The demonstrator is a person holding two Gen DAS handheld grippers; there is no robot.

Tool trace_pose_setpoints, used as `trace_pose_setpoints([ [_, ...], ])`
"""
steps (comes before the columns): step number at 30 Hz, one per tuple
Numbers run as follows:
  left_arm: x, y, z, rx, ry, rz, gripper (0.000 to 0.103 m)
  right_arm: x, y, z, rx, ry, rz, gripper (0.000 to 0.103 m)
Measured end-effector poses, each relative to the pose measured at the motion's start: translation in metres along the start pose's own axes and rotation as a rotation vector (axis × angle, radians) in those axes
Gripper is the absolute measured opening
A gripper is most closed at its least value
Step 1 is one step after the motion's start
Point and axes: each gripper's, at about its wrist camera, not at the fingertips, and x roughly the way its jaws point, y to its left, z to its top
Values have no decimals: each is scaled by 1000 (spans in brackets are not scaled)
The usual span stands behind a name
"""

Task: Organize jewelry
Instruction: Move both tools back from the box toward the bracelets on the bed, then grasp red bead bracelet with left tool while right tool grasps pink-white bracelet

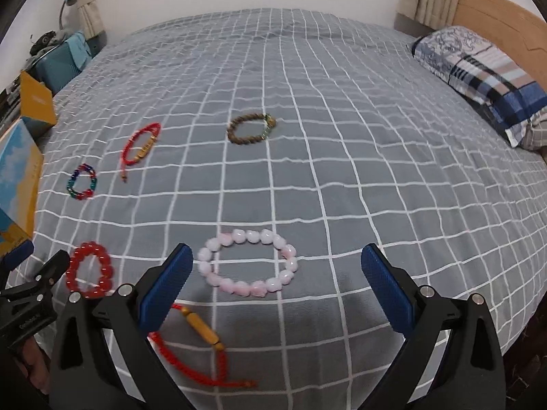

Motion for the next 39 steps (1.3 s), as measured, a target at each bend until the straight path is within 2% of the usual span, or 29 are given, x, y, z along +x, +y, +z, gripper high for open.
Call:
trace_pose_setpoints([
  [9,24,-2,-11,12,39,11,96,22,-9,-4,11,32,-26,95],
  [11,24,-4,-13,17,41,12,90,26,-11,-5,19,46,-27,94],
  [13,24,-6,-14,26,47,8,87,31,-14,-6,33,61,-22,81],
  [15,24,-8,-14,33,50,2,81,35,-13,-7,26,78,-24,74],
  [17,24,-8,-14,28,51,2,71,40,-11,-8,15,96,-24,64],
  [22,22,-7,-14,29,52,13,54,43,-2,-11,-23,114,-8,41],
  [27,21,-6,-13,30,55,4,46,45,2,-11,-37,115,-16,31],
  [29,20,-7,-13,36,55,1,39,45,1,-11,-31,115,-25,26],
  [31,19,-8,-13,42,55,-4,31,46,-1,-10,-29,114,-39,16],
  [32,19,-9,-13,47,52,-11,24,46,-2,-10,-26,112,-41,16],
  [34,17,-10,-12,50,48,-20,18,46,-3,-10,-26,107,-47,11],
  [39,13,-8,-11,40,36,-37,16,40,-5,-9,-12,76,-50,10],
])
